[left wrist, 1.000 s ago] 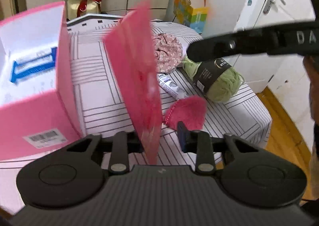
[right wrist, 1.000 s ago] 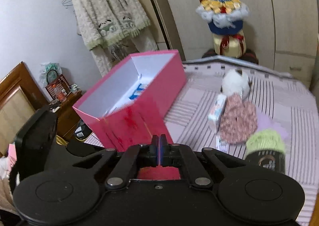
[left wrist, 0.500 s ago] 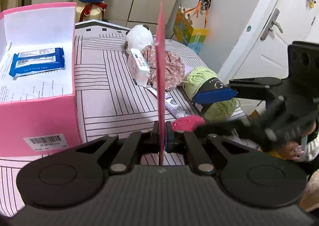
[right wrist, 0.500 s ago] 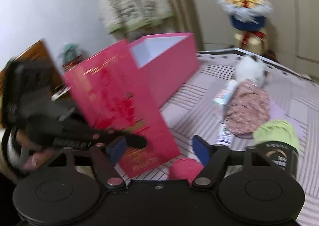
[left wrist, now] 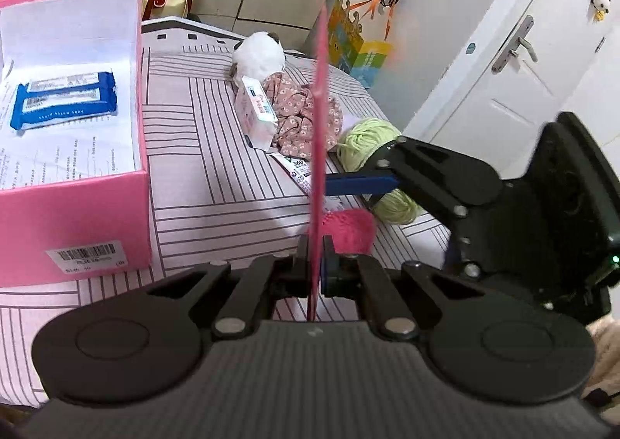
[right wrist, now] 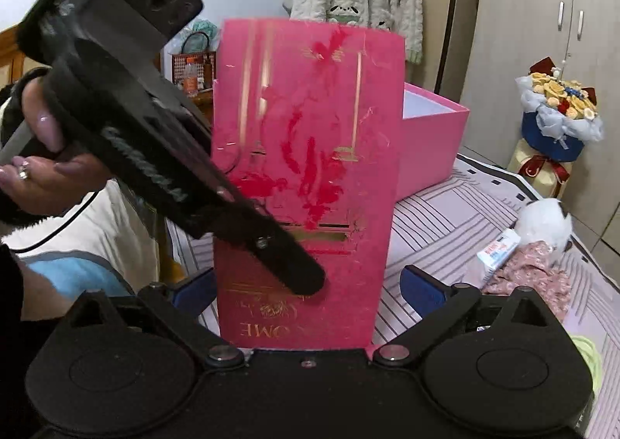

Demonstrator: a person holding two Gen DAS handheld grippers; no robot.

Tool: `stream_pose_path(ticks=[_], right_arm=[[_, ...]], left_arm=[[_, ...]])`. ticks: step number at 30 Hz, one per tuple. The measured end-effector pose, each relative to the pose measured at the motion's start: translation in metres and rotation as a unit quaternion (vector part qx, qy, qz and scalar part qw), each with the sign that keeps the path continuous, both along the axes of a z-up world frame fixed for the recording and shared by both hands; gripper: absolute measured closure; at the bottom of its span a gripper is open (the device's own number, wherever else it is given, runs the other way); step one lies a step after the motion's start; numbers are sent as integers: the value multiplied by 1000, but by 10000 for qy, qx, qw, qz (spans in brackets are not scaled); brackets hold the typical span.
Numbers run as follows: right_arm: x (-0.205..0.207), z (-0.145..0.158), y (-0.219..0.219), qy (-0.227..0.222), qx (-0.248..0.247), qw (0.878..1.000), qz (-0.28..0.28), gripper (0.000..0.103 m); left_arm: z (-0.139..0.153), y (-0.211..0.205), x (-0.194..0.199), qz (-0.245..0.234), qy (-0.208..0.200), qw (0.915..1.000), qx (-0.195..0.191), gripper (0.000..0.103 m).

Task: Organize soft objects
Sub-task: 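Carry the red envelope upright over the pink box with the left gripper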

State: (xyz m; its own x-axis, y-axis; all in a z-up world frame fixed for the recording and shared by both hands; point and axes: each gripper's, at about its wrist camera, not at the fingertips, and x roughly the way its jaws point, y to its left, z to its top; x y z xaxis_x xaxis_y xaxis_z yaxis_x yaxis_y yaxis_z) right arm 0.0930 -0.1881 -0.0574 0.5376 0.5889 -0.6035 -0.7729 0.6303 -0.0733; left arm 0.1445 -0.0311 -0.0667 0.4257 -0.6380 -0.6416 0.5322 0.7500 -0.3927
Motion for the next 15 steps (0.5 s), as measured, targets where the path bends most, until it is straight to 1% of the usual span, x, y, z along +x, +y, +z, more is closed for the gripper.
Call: stream_pose_path(ticks=[2, 3, 4, 6, 10, 15], right_arm=[[4, 1, -1, 217, 213, 9995, 2, 2], [6, 2, -2, 334, 322, 9989, 18, 9], [7, 4, -4, 485, 466, 9977, 48, 10], [7, 7, -4, 684, 598, 9959, 18, 10], [-5, 16, 0, 604, 649, 9961, 27, 10], [-16, 35, 14, 524, 623, 9967, -42, 10]], left_arm=[[2, 2, -3, 13, -14, 10000, 55, 100], [3, 3, -4, 22, -22, 10000, 83, 100], [4, 4, -5, 45, -34, 9999, 110, 100], [8, 8, -9, 20, -8, 10000, 56, 100], [20, 15, -20, -6, -79, 10000, -1, 100], [38, 30, -35, 23, -265, 9996, 8, 100]])
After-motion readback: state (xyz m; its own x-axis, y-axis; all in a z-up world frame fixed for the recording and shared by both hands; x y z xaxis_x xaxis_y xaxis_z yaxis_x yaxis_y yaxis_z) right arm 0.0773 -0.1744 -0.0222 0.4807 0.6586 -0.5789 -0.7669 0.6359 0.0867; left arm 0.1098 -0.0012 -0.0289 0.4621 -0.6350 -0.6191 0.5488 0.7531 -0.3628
